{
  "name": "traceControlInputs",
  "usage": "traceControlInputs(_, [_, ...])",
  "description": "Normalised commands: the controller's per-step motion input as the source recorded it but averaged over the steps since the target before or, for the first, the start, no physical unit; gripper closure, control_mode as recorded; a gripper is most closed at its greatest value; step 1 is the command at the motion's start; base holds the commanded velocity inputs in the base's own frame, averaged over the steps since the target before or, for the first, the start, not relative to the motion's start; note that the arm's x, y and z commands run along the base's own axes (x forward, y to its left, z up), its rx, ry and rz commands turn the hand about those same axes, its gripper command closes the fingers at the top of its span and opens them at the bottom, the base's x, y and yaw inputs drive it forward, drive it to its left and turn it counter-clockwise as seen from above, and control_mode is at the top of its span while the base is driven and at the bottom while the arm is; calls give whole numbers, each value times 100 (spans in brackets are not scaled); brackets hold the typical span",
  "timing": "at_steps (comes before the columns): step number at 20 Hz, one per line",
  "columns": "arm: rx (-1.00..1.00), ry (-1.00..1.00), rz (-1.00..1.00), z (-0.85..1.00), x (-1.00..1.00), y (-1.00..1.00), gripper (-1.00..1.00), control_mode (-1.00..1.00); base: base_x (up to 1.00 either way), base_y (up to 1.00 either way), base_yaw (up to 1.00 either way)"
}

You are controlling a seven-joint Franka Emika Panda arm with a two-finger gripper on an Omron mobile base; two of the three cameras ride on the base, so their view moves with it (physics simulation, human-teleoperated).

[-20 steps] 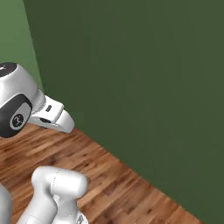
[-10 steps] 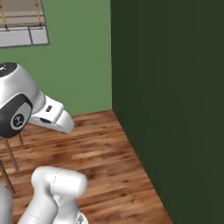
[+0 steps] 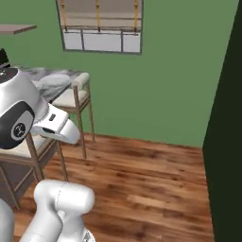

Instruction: Place two dumplings into each of the tupperware containers and then place the containers in the fridge.

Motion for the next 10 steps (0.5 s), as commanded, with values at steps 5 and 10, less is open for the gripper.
traceControlInputs(5, [0, 0, 0, 0, 0, 0, -100, 100, 100, -16, 74])
traceControlInputs(10, [0, 0, 0, 0, 0, 0, -100, 100, 100, -13, 73])
